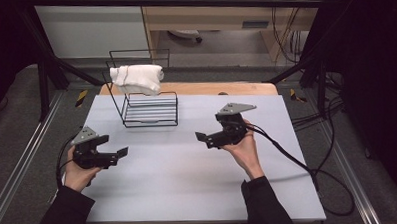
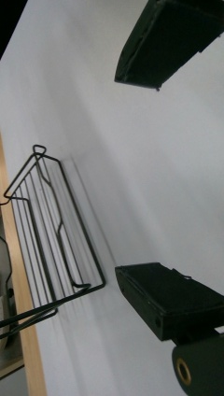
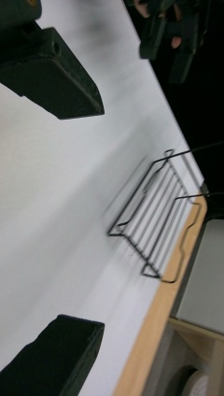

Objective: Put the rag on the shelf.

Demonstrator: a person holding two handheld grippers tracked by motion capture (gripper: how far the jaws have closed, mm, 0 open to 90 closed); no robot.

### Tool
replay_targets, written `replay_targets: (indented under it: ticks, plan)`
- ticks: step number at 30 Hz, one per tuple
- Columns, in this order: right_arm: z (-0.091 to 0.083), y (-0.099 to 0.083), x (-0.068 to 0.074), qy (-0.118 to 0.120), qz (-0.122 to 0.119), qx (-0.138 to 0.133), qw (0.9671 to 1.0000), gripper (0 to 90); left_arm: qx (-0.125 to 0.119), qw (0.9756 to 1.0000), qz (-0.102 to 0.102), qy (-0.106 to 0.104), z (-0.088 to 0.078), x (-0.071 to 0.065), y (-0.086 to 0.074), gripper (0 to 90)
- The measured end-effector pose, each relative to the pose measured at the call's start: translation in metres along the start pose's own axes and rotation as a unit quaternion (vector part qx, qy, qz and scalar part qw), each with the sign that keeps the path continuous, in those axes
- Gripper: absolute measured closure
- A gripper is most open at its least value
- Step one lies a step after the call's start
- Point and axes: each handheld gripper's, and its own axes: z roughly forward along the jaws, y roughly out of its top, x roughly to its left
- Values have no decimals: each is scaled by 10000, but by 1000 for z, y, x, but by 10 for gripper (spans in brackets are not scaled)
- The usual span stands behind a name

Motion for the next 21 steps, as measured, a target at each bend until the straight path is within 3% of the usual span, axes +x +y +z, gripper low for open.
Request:
replay_targets:
  ticks: [12, 21]
  plan:
    - [-36, -84, -34, -150, 461, 153, 9987, 3, 201, 9998, 13, -49, -3, 3, -34, 90]
    - [-65, -131, -51, -306, 635, 160, 9974, 3, 238, 9996, 92, -101, -3, 1, -41, 91]
